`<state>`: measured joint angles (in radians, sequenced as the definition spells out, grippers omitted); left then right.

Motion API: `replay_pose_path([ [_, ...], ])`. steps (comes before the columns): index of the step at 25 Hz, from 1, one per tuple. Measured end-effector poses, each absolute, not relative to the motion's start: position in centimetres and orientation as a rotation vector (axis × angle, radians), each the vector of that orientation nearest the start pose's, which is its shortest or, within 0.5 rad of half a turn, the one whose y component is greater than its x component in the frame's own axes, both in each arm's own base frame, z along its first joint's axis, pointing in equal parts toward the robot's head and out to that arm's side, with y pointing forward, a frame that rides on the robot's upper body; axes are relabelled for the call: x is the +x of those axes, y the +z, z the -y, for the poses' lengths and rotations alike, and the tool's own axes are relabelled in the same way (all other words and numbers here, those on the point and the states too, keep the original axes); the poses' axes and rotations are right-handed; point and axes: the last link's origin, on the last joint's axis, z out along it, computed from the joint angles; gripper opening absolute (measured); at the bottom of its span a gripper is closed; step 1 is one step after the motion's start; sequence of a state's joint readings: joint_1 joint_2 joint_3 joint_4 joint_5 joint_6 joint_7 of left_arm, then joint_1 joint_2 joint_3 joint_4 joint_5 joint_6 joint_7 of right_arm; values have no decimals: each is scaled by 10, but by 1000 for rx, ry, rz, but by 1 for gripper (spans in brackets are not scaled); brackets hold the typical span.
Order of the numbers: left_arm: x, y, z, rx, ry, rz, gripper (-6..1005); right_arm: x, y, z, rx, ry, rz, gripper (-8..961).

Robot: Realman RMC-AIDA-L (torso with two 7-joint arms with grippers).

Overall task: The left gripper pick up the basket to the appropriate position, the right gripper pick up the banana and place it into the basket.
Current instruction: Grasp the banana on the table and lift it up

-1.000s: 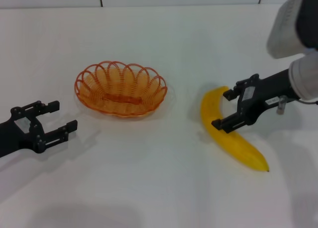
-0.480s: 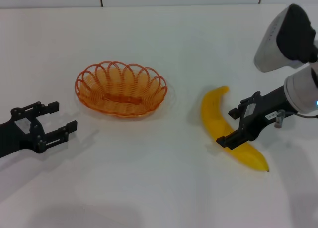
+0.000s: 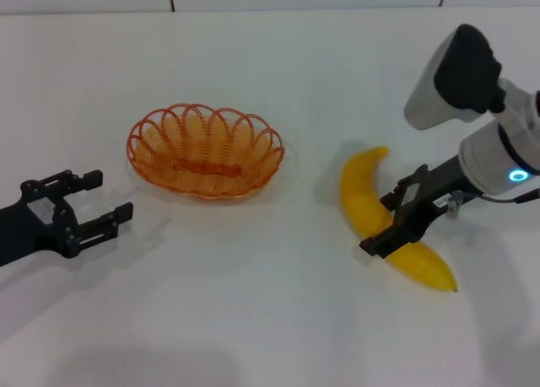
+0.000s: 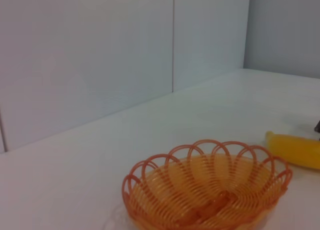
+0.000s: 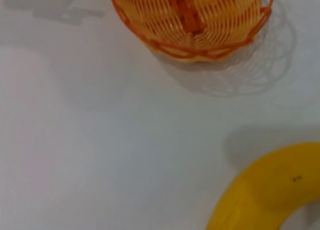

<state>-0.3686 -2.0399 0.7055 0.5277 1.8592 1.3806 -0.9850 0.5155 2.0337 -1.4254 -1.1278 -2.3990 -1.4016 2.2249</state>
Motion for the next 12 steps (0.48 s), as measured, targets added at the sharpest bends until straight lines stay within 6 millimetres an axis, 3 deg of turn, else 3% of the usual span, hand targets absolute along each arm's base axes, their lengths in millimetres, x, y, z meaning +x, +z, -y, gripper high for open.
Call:
replay_pose_path([
  [12,-332,2,-300,-2508,-535,458,712,236,-26,-341,-2789,-429,-799,840],
])
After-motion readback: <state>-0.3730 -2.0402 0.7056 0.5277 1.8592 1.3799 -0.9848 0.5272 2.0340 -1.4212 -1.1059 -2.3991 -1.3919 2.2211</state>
